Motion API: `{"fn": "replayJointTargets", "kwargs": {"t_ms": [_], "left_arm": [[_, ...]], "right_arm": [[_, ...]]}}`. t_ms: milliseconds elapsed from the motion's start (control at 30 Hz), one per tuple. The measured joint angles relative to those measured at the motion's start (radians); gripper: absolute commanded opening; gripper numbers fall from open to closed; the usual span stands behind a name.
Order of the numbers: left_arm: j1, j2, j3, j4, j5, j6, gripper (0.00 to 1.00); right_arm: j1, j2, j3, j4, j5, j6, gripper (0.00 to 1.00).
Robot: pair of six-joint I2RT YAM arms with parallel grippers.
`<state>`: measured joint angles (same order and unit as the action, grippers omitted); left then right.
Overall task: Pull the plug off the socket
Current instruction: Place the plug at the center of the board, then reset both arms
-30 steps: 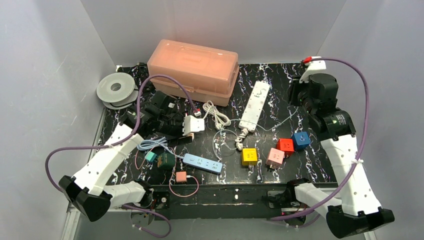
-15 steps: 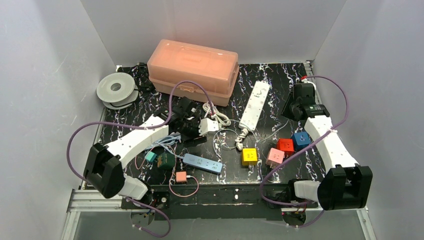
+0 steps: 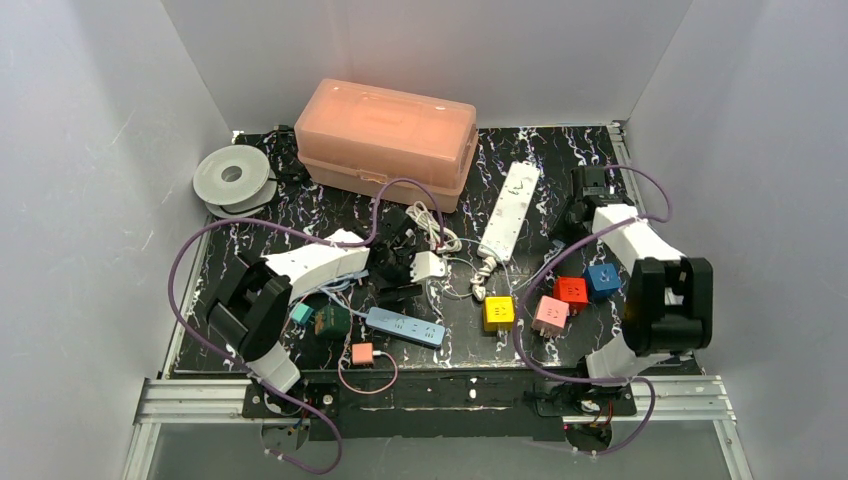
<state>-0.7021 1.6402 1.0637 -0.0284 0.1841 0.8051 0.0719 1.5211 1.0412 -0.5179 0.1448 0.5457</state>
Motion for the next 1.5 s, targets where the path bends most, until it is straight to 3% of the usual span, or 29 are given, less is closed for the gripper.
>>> {"fn": "replayJointTargets", "kwargs": {"t_ms": [67,100,133,167,200,233,300,367,400,433,500,833,1233,1367,1500], "left_arm": [[0.0,0.002,0.001,0.004,-0.002,-0.002,0.0],[-0.001,0.004,0.003,0.004,-0.004,-0.002,0.0],[-0.001,0.008,0.007,0.0,-0.005,-0.002,0.0],[-0.001,0.016,0.015,-0.007,-0.006,-0.006,0.0],[-0.001,0.024,0.025,-0.016,-0.009,-0.012,0.09],[-0.001,0.038,0.041,-0.03,-0.012,-0.021,0.26],[-0.001,0.061,0.064,-0.045,-0.013,-0.036,0.4],[-0.002,0.077,0.078,-0.048,-0.011,-0.047,0.57],[-0.002,0.082,0.08,-0.045,-0.01,-0.052,0.73],[-0.002,0.084,0.082,-0.045,-0.011,-0.056,0.87],[-0.002,0.087,0.082,-0.044,-0.019,-0.062,0.98],[0.002,0.062,0.116,-0.143,-0.023,-0.135,0.98],[0.019,-0.29,0.473,-0.482,0.029,-0.323,0.98],[0.16,-0.34,0.622,-0.616,0.036,-0.46,0.98],[0.355,-0.378,0.596,-0.663,0.019,-0.564,0.98]], "right_arm": [[-0.001,0.056,0.023,-0.002,-0.017,0.017,0.01],[-0.001,0.084,0.036,-0.002,-0.024,0.027,0.21],[-0.001,0.112,0.048,0.002,-0.035,0.035,0.16],[-0.001,0.133,0.055,0.006,-0.042,0.043,0.18],[-0.001,0.15,0.059,0.008,-0.05,0.051,0.21],[-0.001,0.166,0.062,0.012,-0.058,0.06,0.25],[-0.001,0.191,0.063,0.017,-0.071,0.074,0.38],[0.0,0.211,0.063,0.018,-0.08,0.084,0.64],[-0.001,0.218,0.063,0.019,-0.082,0.088,0.72],[-0.001,0.222,0.063,0.02,-0.082,0.095,0.76],[-0.001,0.224,0.063,0.021,-0.083,0.094,0.8],[-0.001,0.197,0.063,0.005,-0.096,0.082,0.86],[-0.001,-0.239,0.126,-0.079,-0.103,0.011,0.88],[0.0,-0.388,0.114,-0.07,-0.103,-0.023,0.89],[-0.001,-0.504,0.043,-0.009,-0.088,-0.029,0.89]]}}
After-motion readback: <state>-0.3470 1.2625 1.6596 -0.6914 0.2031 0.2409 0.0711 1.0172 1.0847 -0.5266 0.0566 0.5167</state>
